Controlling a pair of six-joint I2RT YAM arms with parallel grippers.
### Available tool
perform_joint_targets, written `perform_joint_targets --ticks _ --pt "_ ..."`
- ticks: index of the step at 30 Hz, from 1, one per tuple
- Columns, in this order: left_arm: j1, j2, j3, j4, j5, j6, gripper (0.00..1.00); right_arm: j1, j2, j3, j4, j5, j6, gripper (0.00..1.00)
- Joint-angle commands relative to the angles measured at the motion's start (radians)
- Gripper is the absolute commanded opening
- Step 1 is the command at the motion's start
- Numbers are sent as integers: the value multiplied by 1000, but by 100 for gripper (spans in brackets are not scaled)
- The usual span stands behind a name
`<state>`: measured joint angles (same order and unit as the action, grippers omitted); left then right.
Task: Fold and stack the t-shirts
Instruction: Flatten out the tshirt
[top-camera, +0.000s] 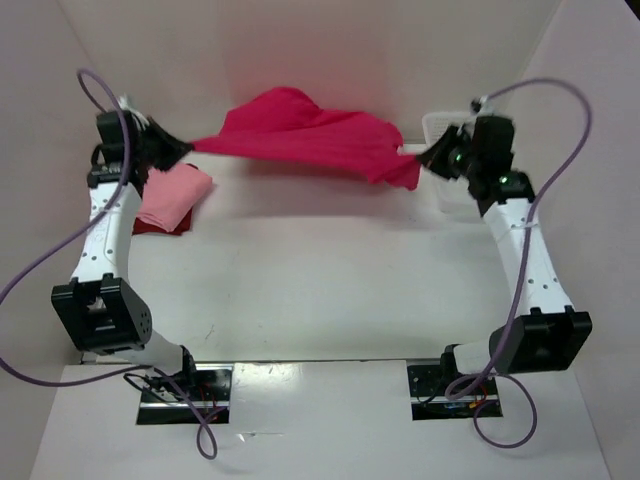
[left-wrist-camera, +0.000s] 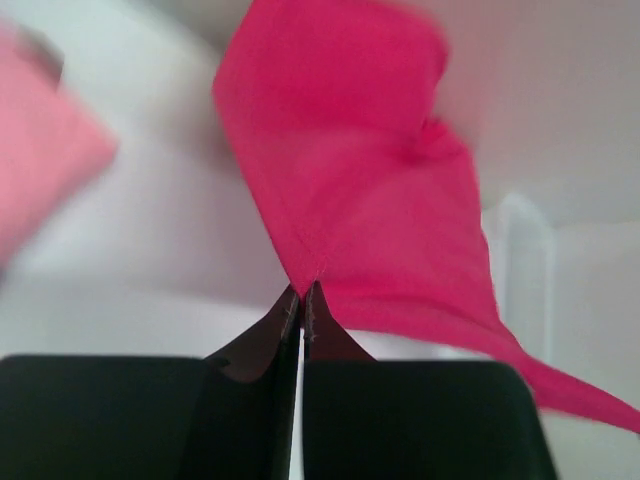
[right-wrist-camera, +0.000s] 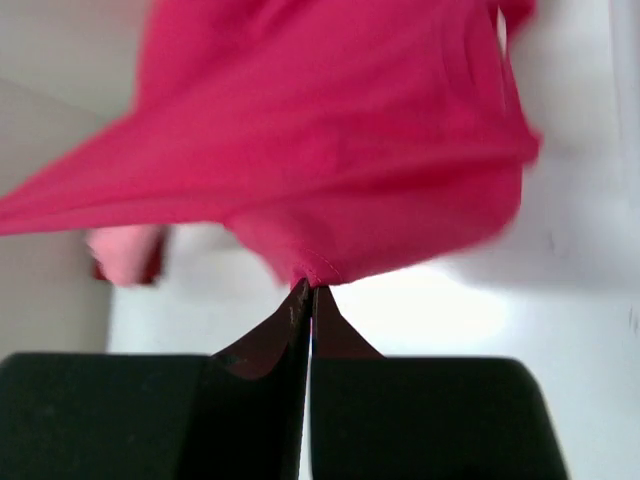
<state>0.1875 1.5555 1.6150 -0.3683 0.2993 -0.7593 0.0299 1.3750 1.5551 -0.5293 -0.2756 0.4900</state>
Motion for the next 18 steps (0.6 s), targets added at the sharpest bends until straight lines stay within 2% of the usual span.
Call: perform_joint_targets --ticks 1,2,3,6,7,10,14,18 --pt "6 -96 -257 97 -28 17 0 -7 -121 -346 58 -11 -4 0" --pt "6 -106 -388 107 -28 17 0 -7 -140 -413 58 -11 5 0" --pt "6 -106 -447 108 -28 26 0 -7 -158 -529 58 -11 28 0" --pt "6 -127 -588 89 -51 52 0 -7 -206 -689 29 -30 53 0" --pt "6 -139 -675 89 -51 61 0 -7 -218 -716 -3 -30 71 0" --pt "17 -173 -789 45 -51 71 0 24 -269 -731 -67 -82 139 0" --pt "17 -236 -837 -29 -26 80 0 24 -327 -760 -213 -161 168 0" --pt "26 -323 -860 -101 60 71 0 77 -531 -794 -368 -172 242 0"
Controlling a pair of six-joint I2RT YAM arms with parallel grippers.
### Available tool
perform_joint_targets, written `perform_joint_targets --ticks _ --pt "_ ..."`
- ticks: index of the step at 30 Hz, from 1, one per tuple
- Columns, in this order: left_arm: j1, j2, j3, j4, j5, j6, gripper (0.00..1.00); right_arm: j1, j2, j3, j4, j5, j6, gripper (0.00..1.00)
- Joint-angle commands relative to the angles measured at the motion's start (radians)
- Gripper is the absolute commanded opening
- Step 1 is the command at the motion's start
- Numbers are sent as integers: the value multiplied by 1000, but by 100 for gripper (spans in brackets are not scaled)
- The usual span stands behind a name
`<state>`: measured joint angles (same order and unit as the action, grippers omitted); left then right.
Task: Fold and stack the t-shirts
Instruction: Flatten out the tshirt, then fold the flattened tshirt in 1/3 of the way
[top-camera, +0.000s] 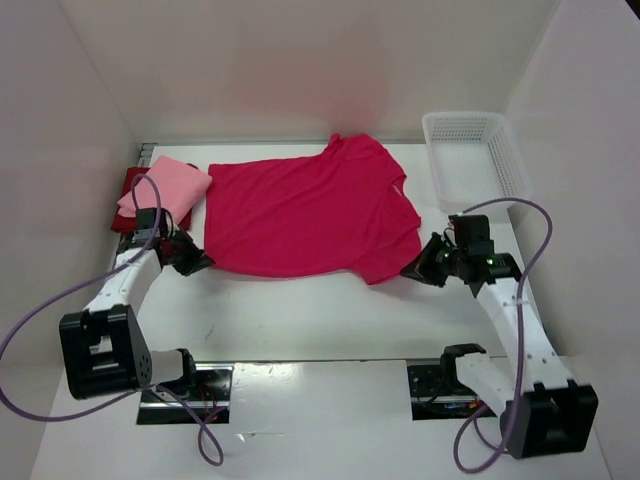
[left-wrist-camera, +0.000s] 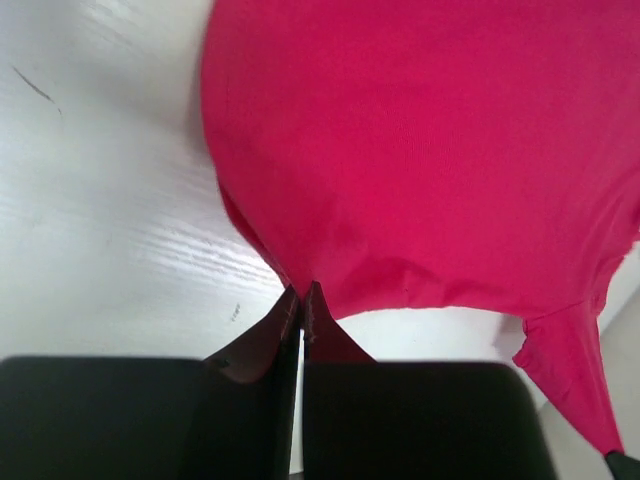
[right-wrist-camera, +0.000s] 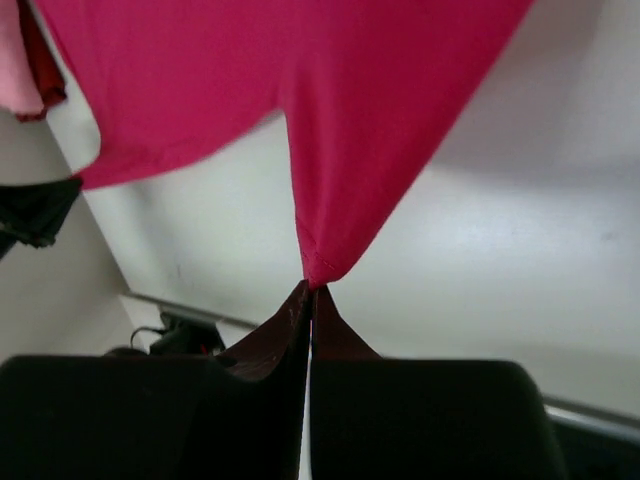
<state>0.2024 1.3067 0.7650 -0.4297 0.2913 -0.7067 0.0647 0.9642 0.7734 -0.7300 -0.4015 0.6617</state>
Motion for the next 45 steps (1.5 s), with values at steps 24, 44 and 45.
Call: perform_joint_targets --ticks 24,44,45 --pt "68 281 289 86 74 -14 0 -11 642 484 256 139 -77 0" --pt "58 528 456 227 65 -68 33 -39 1039 929 280 191 -136 20" --pt "58 479 444 227 65 -53 39 -39 1018 929 280 181 -136 26"
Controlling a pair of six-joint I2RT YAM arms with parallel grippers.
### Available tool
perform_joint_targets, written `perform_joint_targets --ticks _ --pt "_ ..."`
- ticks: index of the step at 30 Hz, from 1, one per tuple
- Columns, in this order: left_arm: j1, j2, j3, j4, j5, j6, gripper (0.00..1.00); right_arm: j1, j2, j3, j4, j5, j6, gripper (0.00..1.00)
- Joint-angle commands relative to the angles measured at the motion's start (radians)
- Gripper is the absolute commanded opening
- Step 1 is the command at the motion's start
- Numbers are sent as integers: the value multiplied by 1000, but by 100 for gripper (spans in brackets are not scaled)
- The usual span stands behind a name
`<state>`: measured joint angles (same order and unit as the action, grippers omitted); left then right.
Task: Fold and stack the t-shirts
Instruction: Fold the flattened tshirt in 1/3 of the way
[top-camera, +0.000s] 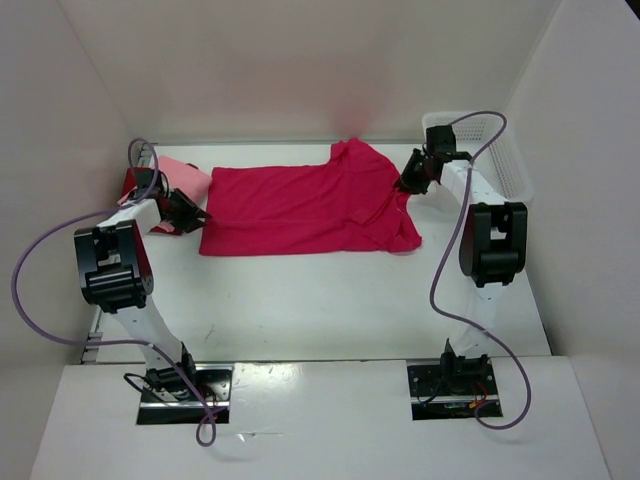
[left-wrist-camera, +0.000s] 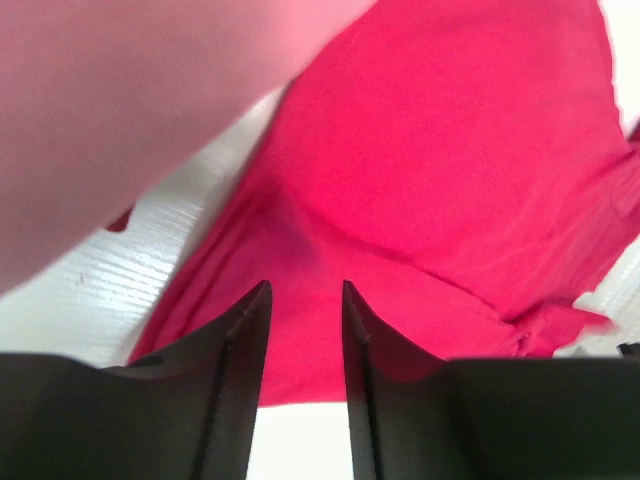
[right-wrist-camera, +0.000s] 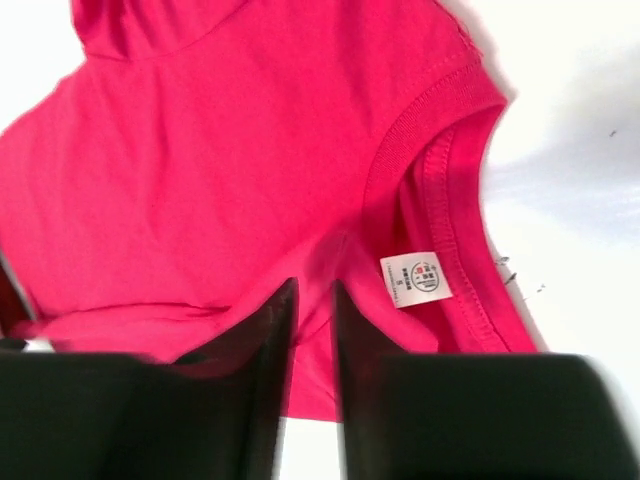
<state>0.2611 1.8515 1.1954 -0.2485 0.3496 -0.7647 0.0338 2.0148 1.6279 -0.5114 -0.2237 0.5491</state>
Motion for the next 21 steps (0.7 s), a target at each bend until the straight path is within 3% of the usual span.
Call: perform_joint_targets --ticks 1,3,6,10,12,14,17,21 --pt "0 -101 -2 46 6 14 43 -8 -53 75 62 3 -32 34" --pt "0 -209 -55 37 -32 47 49 -8 -103 0 53 44 -44 39" --pt "0 -319 -146 -11 -43 73 49 -8 -259 -163 88 57 -44 41" --pt "0 -356 -272 -23 -21 82 44 -8 -375 -392 99 17 -44 1" --pt "0 -333 -298 -32 -21 82 42 -8 -415 -445 88 26 -55 1" --pt "9 -313 -318 -32 -21 82 42 -8 -461 -505 88 44 -69 10" --pt "27 -256 -330 3 -21 71 42 -8 -461 -527 77 69 -110 35" --pt "27 -170 -318 46 -3 53 42 -8 -401 -513 67 34 -133 40"
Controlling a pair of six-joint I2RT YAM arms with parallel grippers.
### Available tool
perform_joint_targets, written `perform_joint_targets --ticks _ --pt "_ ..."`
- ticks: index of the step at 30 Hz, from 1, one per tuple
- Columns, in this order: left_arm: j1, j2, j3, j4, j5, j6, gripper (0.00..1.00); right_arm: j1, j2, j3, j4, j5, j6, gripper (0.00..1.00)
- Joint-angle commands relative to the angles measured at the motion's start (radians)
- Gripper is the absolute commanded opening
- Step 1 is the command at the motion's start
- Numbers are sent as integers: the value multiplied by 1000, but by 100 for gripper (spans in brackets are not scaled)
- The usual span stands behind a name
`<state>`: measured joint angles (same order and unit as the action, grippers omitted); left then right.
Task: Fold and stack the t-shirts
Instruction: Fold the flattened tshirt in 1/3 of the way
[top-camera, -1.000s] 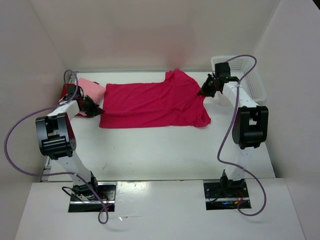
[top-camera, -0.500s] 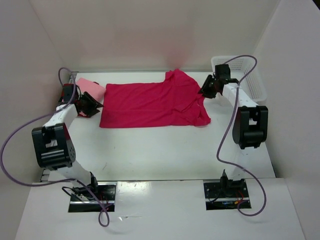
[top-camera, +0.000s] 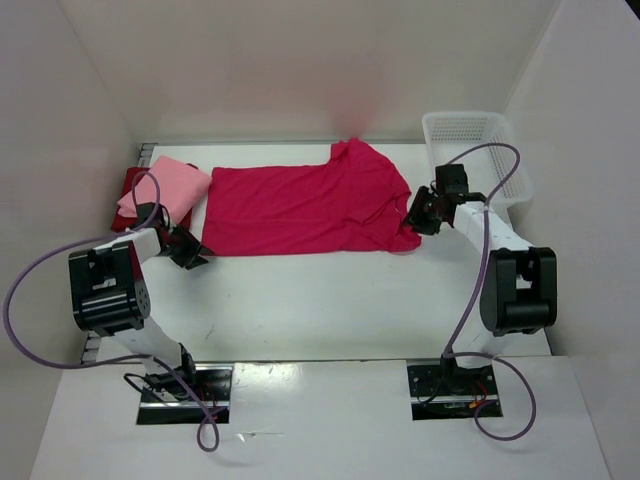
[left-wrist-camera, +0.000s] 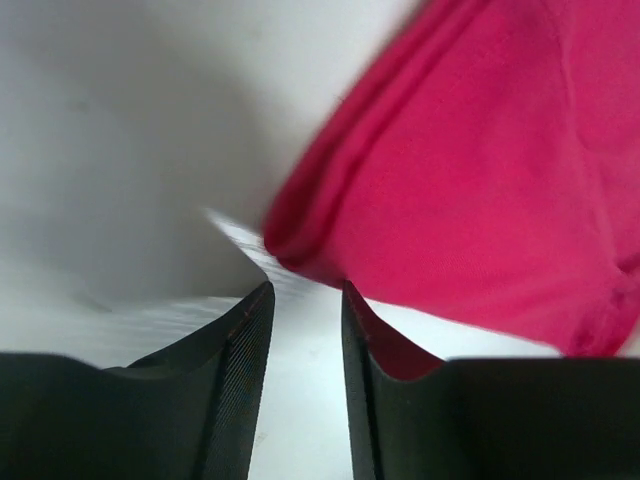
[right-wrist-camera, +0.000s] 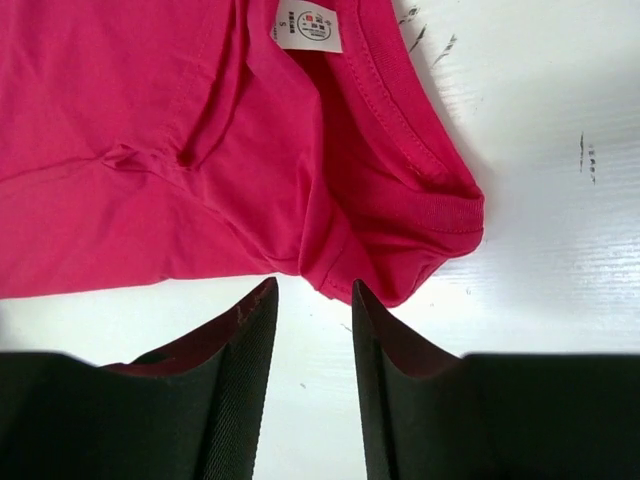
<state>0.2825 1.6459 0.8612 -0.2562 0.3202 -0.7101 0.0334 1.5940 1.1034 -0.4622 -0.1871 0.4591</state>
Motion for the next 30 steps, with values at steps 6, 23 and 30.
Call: perform_joint_targets --ticks 6,23,30 --pt "6 107 47 77 39 -22 20 -7 133 114 39 -38 -65 43" --pt "52 117 67 77 39 -22 0 -7 333 322 36 76 -34 1" --pt "73 107 76 66 39 -12 0 -17 354 357 77 98 -2 9"
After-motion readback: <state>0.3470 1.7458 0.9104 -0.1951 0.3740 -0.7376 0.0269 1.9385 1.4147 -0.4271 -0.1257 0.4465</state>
